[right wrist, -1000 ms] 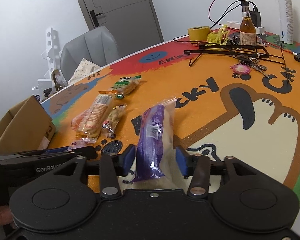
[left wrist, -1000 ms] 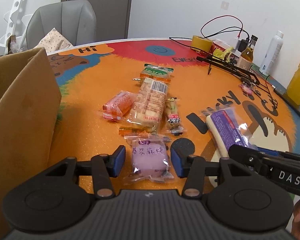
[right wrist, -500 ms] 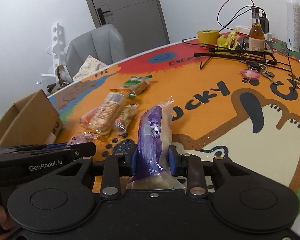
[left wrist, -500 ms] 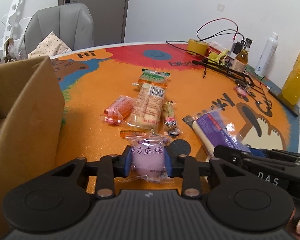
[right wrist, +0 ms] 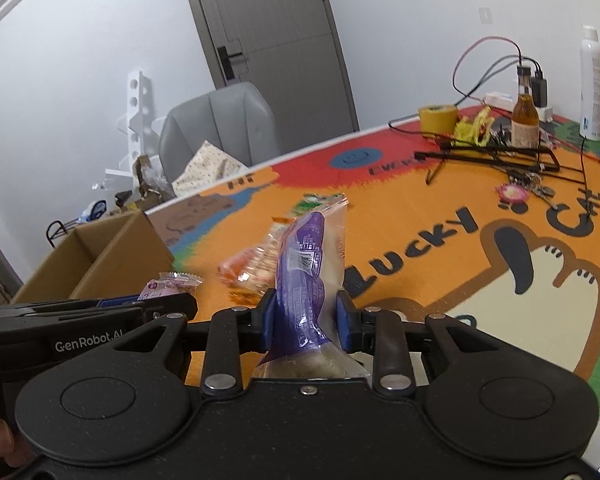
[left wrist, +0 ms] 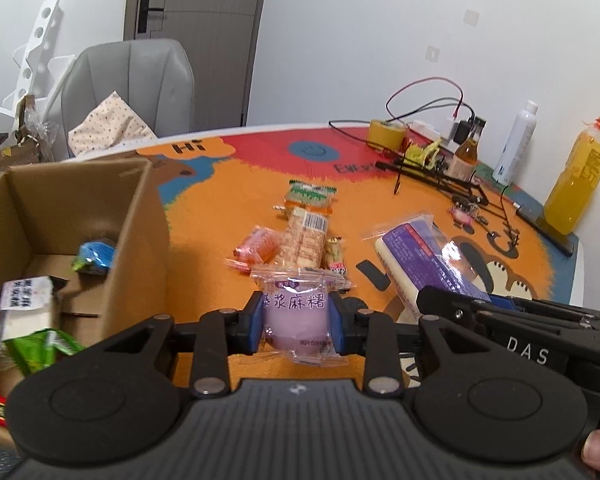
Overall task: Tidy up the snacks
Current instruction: 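Carry both snacks over the box and release them inside with both tools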
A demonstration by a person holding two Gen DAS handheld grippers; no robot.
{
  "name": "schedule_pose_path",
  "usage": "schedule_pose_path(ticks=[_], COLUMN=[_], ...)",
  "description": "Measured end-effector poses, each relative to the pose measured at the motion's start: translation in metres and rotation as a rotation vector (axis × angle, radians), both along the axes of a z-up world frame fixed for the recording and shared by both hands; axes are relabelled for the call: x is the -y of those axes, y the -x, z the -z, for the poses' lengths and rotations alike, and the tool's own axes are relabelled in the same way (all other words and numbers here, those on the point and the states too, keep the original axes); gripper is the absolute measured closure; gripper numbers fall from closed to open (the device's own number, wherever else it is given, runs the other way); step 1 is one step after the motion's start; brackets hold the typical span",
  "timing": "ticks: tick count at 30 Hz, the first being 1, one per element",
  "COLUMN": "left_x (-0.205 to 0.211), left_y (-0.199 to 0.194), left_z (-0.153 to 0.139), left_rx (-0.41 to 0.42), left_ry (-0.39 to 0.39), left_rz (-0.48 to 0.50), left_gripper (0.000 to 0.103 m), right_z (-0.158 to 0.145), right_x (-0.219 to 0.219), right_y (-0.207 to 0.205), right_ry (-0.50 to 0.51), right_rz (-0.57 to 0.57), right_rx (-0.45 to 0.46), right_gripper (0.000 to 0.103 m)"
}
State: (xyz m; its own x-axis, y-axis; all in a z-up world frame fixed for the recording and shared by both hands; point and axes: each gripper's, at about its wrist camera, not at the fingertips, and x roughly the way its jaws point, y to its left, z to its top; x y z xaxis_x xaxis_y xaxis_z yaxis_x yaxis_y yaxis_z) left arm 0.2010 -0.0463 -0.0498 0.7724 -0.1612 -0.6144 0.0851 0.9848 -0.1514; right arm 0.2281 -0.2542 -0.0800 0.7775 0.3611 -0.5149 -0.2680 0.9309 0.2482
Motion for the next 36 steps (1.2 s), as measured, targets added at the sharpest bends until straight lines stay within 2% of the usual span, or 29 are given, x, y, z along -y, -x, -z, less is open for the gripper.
schedule_pose_path(ticks=[17, 36], left_x=[-0.042, -0.109], left_y=[0.04, 0.048], left_z=[-0.038, -0.048], left_rx=[0.092, 0.105], left_ry=[0.001, 0.015], left_rz=[-0.05, -0.156], left_gripper=[0.071, 0.071], right_z=[-0.035, -0.046], right_x=[-0.042, -0.098], right_y=[0.023, 0.02], right_ry=[-0.02, -0.004], right_rz=[-0.081, -0.169], right_rx=[0.095, 0.114], right_gripper=[0.075, 0.075])
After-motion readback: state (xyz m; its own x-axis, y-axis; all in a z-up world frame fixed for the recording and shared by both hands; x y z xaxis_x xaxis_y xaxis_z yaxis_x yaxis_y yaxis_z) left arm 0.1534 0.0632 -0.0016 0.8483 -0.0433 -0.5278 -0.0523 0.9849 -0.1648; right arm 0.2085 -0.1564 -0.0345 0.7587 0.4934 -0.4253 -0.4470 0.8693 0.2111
